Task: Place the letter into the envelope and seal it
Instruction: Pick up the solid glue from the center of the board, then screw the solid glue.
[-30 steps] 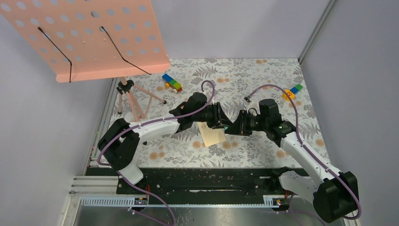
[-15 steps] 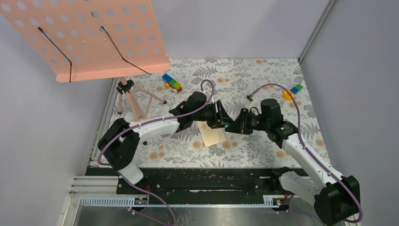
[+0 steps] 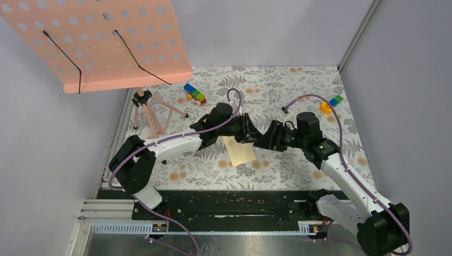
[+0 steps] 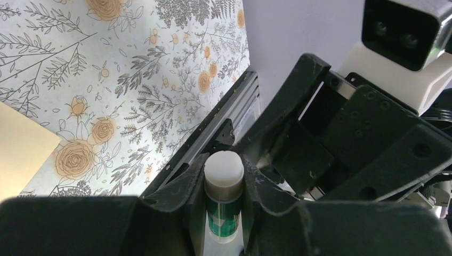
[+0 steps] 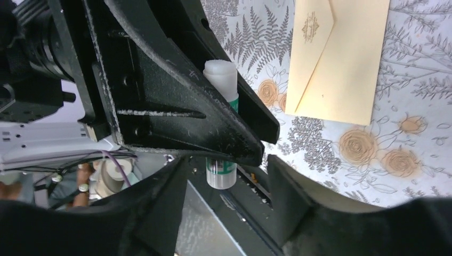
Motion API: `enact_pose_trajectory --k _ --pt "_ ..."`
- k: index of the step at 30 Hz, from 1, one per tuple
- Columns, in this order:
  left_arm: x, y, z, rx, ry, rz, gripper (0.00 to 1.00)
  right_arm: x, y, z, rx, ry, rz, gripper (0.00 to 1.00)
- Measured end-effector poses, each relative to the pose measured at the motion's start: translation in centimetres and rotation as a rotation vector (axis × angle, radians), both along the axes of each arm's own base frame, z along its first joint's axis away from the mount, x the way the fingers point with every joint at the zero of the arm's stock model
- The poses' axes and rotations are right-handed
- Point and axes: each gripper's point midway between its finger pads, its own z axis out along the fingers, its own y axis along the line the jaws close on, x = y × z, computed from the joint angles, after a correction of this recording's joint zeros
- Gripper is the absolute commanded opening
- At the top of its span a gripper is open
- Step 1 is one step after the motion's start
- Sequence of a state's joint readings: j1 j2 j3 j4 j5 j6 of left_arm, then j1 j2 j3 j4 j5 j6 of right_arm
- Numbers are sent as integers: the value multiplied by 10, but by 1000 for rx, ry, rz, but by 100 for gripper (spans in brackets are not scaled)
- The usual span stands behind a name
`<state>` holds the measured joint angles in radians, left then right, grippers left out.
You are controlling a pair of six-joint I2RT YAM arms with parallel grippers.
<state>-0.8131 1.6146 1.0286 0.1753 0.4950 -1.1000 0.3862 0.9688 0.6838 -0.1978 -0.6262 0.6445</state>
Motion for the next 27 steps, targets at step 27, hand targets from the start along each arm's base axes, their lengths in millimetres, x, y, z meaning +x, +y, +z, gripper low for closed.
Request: enact_pose_trajectory --k 27 --pt "-47 22 242 -605 -598 -362 0 -32 23 191 651 -311 283 72"
